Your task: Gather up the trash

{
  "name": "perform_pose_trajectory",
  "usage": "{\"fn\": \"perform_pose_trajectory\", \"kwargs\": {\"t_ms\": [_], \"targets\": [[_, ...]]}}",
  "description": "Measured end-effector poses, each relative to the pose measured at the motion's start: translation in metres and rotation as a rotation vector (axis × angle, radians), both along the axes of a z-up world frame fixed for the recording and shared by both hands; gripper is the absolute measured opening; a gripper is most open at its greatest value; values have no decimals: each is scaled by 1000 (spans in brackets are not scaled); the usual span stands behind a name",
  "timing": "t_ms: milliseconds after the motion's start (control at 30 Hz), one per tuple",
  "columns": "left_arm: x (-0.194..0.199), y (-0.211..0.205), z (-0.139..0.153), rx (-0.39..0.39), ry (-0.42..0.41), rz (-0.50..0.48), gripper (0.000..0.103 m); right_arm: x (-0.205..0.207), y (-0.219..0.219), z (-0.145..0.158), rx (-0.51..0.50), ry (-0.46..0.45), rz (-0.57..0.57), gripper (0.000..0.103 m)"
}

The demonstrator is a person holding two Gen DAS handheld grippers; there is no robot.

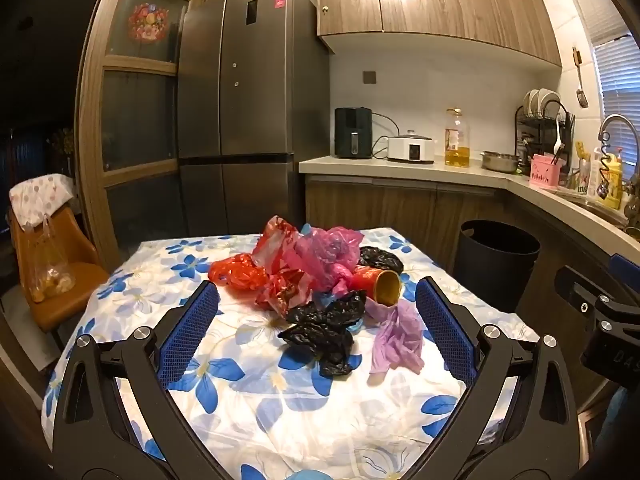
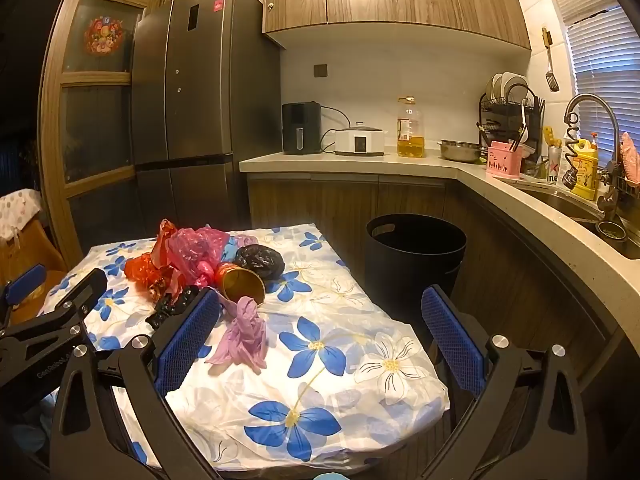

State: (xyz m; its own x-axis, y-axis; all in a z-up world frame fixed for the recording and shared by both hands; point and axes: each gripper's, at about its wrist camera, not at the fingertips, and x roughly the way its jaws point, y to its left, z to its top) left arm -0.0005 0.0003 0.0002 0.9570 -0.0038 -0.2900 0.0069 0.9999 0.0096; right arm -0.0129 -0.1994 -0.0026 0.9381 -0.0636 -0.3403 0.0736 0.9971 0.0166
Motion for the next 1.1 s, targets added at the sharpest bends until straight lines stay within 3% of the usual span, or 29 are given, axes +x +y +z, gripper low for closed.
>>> {"fn": "perform_pose_trajectory", "kwargs": {"t_ms": [1100], "targets": [[-3, -2, 8, -3, -13, -11, 97, 0, 0, 1, 0, -3, -1, 98]]}}
